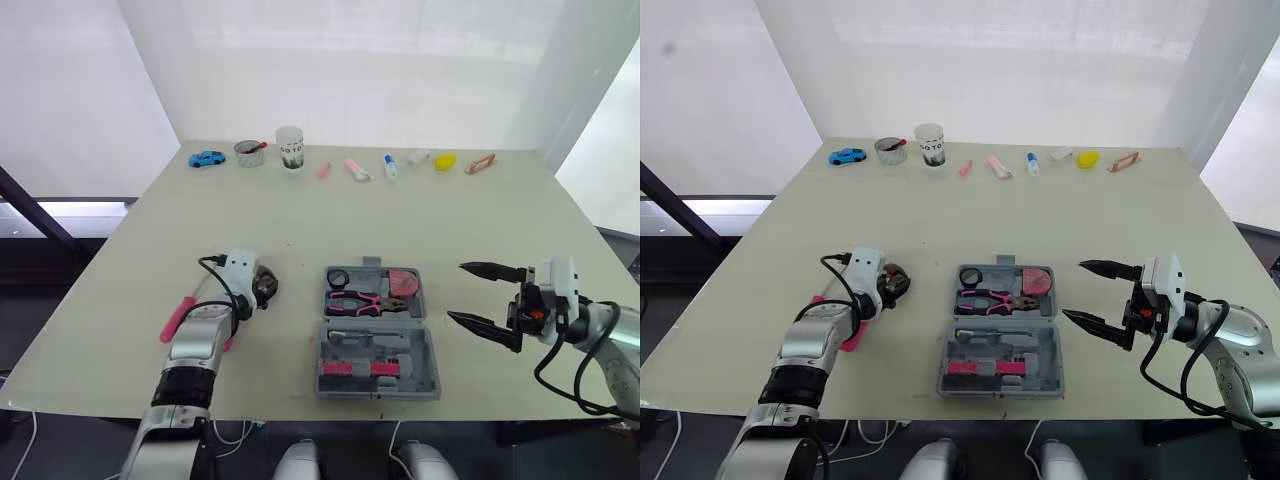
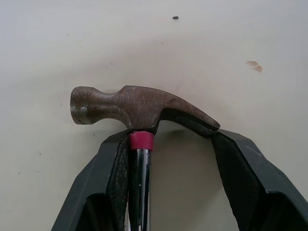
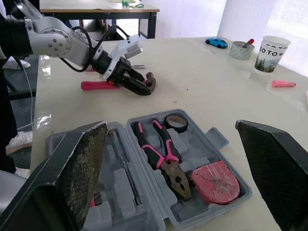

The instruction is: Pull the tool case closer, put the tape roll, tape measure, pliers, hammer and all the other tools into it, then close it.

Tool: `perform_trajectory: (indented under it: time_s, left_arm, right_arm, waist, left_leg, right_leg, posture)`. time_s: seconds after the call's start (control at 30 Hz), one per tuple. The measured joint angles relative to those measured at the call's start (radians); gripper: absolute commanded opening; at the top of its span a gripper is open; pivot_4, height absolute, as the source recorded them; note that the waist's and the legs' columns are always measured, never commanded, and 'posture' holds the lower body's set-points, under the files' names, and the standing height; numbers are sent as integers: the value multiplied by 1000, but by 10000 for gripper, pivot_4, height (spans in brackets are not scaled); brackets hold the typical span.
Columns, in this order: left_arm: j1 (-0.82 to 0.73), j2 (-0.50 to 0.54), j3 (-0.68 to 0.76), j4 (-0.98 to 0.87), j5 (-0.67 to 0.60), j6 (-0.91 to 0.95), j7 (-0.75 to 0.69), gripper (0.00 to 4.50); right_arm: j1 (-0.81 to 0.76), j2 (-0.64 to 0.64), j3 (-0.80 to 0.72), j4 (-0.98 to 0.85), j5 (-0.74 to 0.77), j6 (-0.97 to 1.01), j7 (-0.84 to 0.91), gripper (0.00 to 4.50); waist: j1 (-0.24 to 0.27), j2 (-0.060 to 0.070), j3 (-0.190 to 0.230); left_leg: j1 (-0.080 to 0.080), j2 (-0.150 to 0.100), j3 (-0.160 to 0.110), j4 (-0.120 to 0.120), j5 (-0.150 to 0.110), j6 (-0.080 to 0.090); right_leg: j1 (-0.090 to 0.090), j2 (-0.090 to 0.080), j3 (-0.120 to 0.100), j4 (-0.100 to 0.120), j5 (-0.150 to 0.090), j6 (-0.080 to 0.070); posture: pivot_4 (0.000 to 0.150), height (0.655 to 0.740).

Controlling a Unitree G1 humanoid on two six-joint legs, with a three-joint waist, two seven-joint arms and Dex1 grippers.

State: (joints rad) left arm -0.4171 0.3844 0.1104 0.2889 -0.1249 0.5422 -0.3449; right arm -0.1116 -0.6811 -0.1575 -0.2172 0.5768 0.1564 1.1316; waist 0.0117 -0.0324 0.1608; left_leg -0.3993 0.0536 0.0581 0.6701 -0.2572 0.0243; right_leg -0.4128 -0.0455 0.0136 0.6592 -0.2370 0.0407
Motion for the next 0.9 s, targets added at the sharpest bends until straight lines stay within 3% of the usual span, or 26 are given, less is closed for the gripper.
perform_trajectory:
  time_s: [0.33, 0.77, 0.9]
  left_arm:
    - [145, -22, 20, -233, -39, 117, 27, 26673]
    - [148, -41, 42, -240, -62, 128, 45, 26673]
    - [148, -40, 30, -244, -62, 126, 41, 44121]
  right_arm:
    - [10, 0, 0, -1, 0, -1, -2, 45000]
    - [-13, 0, 1, 10, 0, -1, 17, 45000]
    - [-13, 0, 1, 16, -1, -2, 18, 45000]
  waist:
    - [-2, 0, 0]
    - [-1, 0, 0]
    - [-1, 0, 0]
  left_leg:
    - [1, 0, 0, 0, 0, 0]
    - [1, 0, 0, 0, 0, 0]
    - [1, 0, 0, 0, 0, 0]
  right_leg:
    - [0, 0, 0, 0, 0, 0]
    - [0, 0, 0, 0, 0, 0]
    - [0, 0, 0, 0, 0, 0]
  posture:
    - [1500, 7400]
    - [1500, 7400]
    - [1500, 7400]
